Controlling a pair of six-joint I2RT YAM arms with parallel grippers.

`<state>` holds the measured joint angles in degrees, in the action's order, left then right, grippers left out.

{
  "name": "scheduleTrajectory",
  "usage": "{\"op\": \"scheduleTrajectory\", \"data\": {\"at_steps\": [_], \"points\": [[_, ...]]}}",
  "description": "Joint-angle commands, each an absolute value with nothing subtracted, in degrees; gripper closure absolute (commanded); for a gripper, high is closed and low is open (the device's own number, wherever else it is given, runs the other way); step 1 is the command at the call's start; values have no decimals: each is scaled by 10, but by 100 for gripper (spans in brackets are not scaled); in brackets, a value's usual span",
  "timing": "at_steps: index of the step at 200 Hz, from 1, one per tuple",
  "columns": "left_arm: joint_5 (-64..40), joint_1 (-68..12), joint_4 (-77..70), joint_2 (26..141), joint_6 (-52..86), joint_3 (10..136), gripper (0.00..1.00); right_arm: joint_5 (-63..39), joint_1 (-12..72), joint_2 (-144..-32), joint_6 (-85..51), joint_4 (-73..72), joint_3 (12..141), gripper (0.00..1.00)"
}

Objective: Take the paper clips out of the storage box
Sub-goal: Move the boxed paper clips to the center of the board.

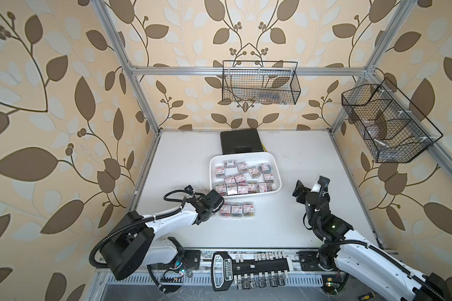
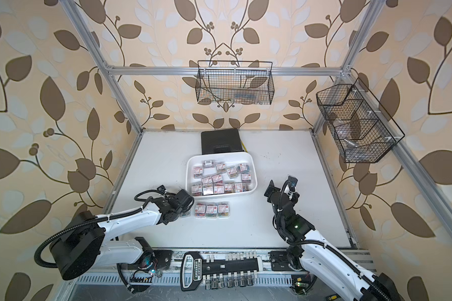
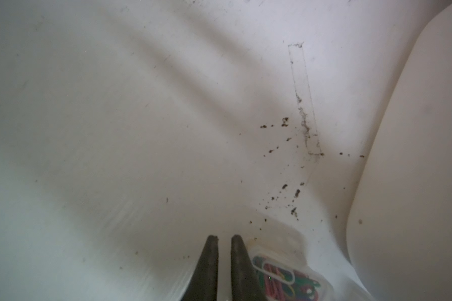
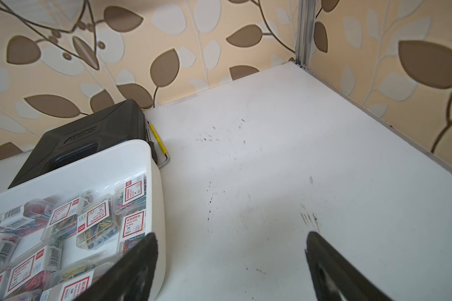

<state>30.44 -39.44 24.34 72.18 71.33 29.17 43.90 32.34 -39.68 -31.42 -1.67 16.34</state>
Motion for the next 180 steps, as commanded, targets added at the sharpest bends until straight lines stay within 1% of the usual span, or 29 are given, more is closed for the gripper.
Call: {"op": "scheduleTrajectory", "data": {"at_steps": [1,77,151,166,180], "points": [[326,-399,250,712,719,290,85,436,322,-390,-307,-21,153,11],[302,-407,210,697,703,278,83,435,322,-392,-306,-22,152,11],[304,-443,185,695,734,271,84,435,322,-390,-306,-23,152,11],[314,-450,192,697,742,274,83,434,322,-390,-305,-22,152,11],[331,-450,219,696,754,279,79,434,322,-390,-305,-22,152,11]]}}
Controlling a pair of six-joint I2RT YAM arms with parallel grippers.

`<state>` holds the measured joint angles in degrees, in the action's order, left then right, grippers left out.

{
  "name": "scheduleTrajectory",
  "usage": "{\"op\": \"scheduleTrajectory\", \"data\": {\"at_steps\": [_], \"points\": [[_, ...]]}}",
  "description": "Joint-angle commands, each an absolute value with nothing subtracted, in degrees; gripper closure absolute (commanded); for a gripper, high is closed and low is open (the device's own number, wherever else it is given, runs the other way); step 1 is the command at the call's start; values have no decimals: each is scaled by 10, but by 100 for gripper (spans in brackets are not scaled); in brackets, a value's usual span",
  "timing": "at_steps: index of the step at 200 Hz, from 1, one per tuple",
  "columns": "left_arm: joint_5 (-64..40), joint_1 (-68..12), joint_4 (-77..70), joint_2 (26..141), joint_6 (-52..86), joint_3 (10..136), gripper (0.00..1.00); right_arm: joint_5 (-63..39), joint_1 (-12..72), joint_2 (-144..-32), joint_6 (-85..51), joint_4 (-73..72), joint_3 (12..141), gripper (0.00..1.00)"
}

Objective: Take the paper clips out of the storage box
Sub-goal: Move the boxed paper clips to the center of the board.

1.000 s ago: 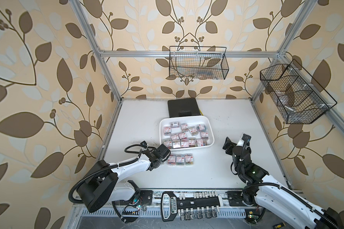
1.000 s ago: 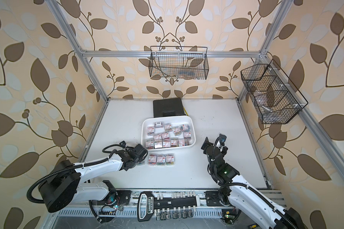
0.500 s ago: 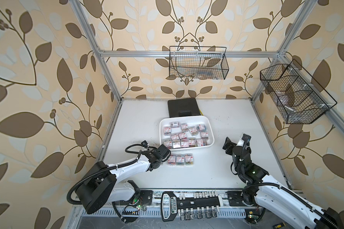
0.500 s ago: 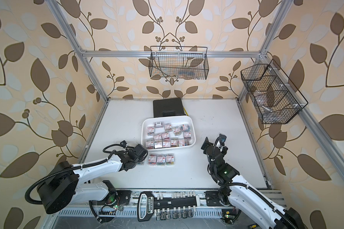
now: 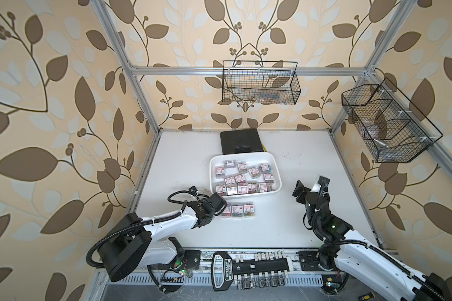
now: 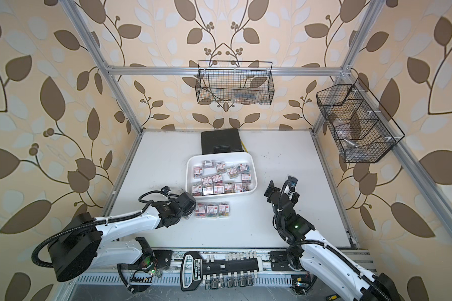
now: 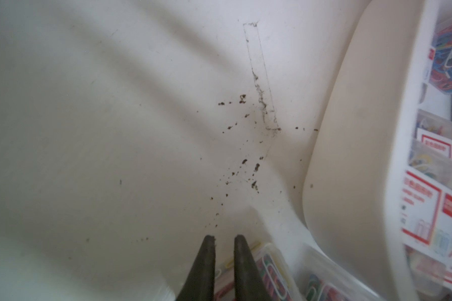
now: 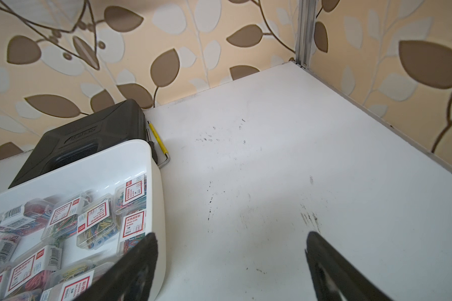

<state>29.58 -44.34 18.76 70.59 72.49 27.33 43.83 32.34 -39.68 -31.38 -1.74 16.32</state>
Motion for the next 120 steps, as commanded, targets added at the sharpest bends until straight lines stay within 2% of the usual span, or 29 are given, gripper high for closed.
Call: {"op": "scheduleTrajectory", "data": {"at_steps": [1,24,41,83,120], "points": [[333,-450,221,696,756,280,78,434,322,-390,-305,-22,152,11],[372,-450,291,677,800,277,70,434,322,-389,-305,-22,152,11],[389,-450,318,638,841,251,70,434,322,-389,-305,-22,152,10],[357,-450,208,522,841,148,84,434,323,-389,-305,-22,151,10],[335,-458,177,555,837,155,87,437,323,-393,-306,-24,152,10]]}}
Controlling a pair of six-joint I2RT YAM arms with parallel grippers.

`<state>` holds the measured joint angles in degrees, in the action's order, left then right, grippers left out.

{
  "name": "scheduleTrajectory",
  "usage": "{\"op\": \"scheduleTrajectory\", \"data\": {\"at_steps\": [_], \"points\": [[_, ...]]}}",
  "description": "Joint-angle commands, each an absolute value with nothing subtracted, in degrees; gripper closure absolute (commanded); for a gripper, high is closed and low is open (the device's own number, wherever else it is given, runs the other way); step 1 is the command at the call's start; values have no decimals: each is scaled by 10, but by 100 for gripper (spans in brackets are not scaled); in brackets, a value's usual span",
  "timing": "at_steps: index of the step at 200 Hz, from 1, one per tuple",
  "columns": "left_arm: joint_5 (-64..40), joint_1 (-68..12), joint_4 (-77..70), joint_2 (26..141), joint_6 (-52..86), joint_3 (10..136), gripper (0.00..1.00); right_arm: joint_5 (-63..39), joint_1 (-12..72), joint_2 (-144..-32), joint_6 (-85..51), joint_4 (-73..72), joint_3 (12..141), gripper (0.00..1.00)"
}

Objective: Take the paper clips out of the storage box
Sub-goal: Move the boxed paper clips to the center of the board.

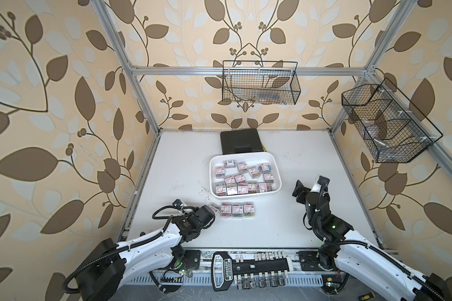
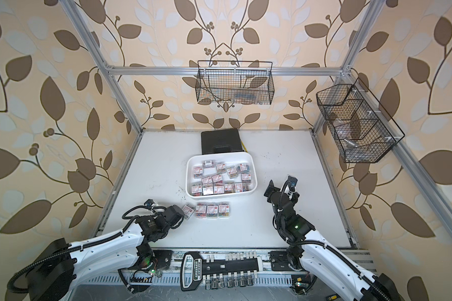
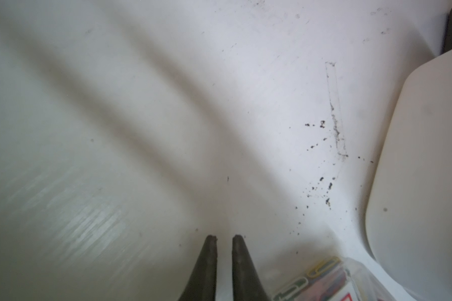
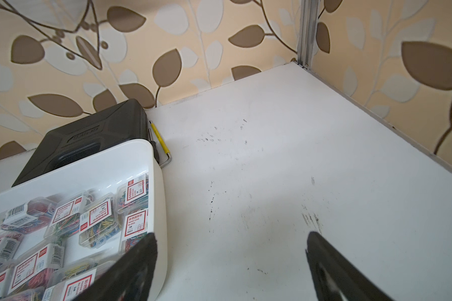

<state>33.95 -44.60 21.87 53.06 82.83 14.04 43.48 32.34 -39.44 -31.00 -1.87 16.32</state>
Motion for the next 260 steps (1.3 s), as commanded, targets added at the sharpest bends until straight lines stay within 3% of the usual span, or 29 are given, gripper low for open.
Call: {"op": "scheduleTrajectory", "data": {"at_steps": [1,121,147,193,227,260], "points": [[334,-459,177,557,837,156,87,437,323,-393,-306,-24,152,10],[352,-511,181,621,871,189,83,442,324,-423,-301,-40,160,9],[377,-511,215,588,842,199,74,436,325,-421,-299,-42,160,9],[433,-510,282,517,673,266,47,361,333,-447,-309,-13,205,8],[490,-507,278,495,576,287,36,379,432,-523,-307,-12,294,12],[509,-492,233,499,484,294,28,432,528,-698,-289,16,442,12]]}}
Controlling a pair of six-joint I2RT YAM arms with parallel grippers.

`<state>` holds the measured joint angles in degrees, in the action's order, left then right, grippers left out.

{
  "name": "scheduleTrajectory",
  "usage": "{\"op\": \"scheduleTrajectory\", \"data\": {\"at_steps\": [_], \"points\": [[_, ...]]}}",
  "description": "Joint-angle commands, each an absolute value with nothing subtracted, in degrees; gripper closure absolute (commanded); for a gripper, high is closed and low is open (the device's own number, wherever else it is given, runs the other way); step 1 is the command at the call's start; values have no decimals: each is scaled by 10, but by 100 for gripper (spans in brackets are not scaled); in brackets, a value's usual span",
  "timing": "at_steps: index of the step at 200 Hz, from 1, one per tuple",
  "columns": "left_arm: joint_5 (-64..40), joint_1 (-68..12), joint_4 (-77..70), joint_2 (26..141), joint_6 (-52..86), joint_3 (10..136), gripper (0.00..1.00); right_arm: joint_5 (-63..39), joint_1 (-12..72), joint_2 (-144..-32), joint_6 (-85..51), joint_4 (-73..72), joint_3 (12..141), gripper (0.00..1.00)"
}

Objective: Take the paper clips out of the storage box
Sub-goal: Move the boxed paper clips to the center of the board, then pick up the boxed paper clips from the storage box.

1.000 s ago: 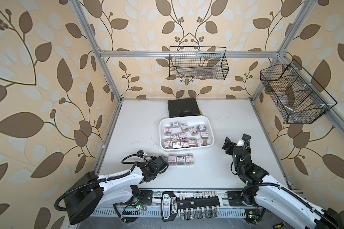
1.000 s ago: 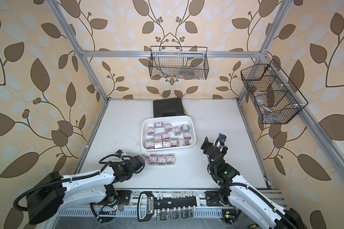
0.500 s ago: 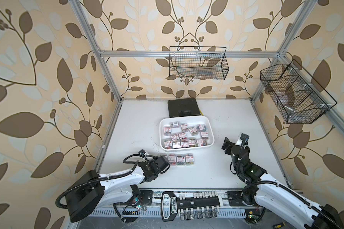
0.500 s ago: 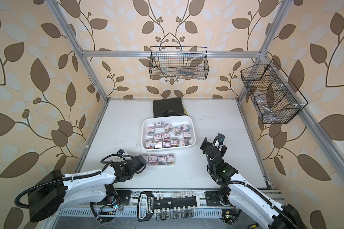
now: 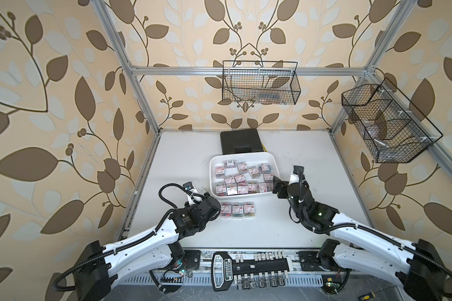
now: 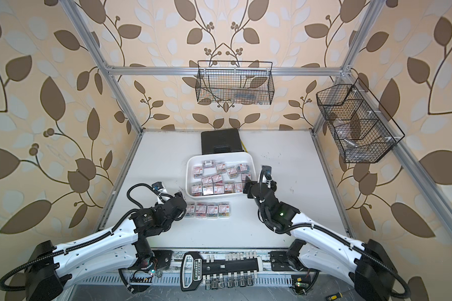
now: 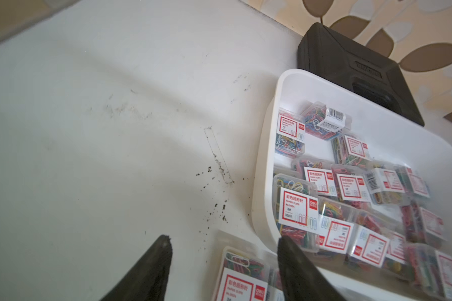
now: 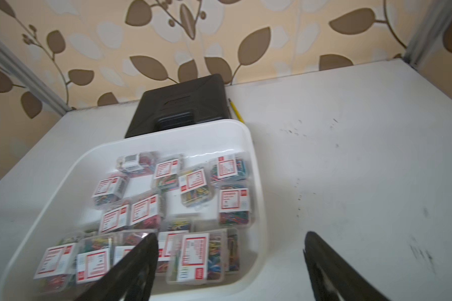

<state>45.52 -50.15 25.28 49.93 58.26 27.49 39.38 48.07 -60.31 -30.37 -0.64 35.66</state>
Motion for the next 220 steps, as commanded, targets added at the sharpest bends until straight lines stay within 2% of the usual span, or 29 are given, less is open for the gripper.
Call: {"op": "scheduleTrajectory", "data": {"at_steps": [1,20,39,60,87,110,137,151,167,220], "points": [[509,-491,231,499,482,294,28,432,531,-703,-289,18,444,12],[475,-477,169,507,420,294,23,443,546,-780,-298,36,515,12],[405,-444,108,538,363,311,20,377,519,-800,-304,-2,516,12],[353,-399,95,603,347,358,21,316,468,-791,-322,-32,490,12],[297,-373,64,707,327,426,20,326,430,-757,-321,-37,453,11],[269,-373,94,814,314,521,20,333,381,-705,-307,-37,413,11],[263,-373,113,934,306,615,21,382,307,-629,-290,-41,352,11],[273,-373,126,981,304,656,21,425,280,-588,-291,-42,317,7],[301,-373,150,1023,302,697,21,417,251,-556,-283,-57,283,4],[318,-361,179,1120,291,781,19,408,216,-575,-295,-62,250,5]]}}
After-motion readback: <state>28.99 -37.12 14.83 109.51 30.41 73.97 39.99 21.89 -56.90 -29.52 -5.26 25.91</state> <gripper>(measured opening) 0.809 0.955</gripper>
